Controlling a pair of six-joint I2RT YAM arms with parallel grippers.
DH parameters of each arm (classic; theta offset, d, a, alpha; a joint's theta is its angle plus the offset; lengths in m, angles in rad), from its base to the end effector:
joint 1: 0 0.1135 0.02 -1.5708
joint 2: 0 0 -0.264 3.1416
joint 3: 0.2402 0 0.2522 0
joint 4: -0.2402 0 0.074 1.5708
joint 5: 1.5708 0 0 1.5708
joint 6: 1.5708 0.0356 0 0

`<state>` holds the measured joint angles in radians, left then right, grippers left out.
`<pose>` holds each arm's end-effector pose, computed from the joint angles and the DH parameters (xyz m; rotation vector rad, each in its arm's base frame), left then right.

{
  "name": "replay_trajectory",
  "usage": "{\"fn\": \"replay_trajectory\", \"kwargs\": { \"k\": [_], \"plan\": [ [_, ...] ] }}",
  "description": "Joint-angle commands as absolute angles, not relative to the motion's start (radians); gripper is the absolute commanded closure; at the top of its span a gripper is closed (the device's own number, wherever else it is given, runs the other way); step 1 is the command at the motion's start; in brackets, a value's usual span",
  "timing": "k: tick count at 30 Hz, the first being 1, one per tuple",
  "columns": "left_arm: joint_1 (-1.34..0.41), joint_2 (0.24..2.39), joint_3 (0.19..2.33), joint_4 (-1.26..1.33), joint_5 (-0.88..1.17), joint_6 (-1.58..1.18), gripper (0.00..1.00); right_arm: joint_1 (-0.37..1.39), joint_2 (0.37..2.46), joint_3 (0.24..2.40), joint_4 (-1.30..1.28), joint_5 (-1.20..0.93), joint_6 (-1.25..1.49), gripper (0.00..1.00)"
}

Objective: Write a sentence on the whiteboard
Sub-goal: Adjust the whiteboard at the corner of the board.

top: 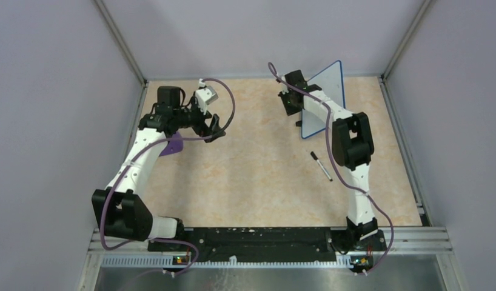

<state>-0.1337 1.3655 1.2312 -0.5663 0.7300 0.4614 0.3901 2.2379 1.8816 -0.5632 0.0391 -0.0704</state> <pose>0.2880 -0.0627 0.3338 0.9736 1.9008 -0.6333 0.4632 0.1890 0.2045 -0.5525 2.4293 0.0858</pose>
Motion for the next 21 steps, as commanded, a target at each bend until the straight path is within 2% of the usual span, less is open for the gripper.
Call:
{"fn": "replay_trajectory", "kwargs": {
  "k": [1,14,21],
  "plan": [
    [-0.133,1.313,1.217,-0.522,0.769,0.445,0.01,0.393,2.248,1.901,-0.539,0.074,-0.086,0.85],
    [-0.135,1.317,1.219,-0.513,0.766,0.428,0.01,0.378,2.17,1.699,-0.531,0.087,-0.132,0.89],
    [-0.142,1.303,1.212,-0.505,0.765,0.428,0.01,0.355,2.054,1.547,-0.519,0.068,-0.161,0.89]
  ]
}}
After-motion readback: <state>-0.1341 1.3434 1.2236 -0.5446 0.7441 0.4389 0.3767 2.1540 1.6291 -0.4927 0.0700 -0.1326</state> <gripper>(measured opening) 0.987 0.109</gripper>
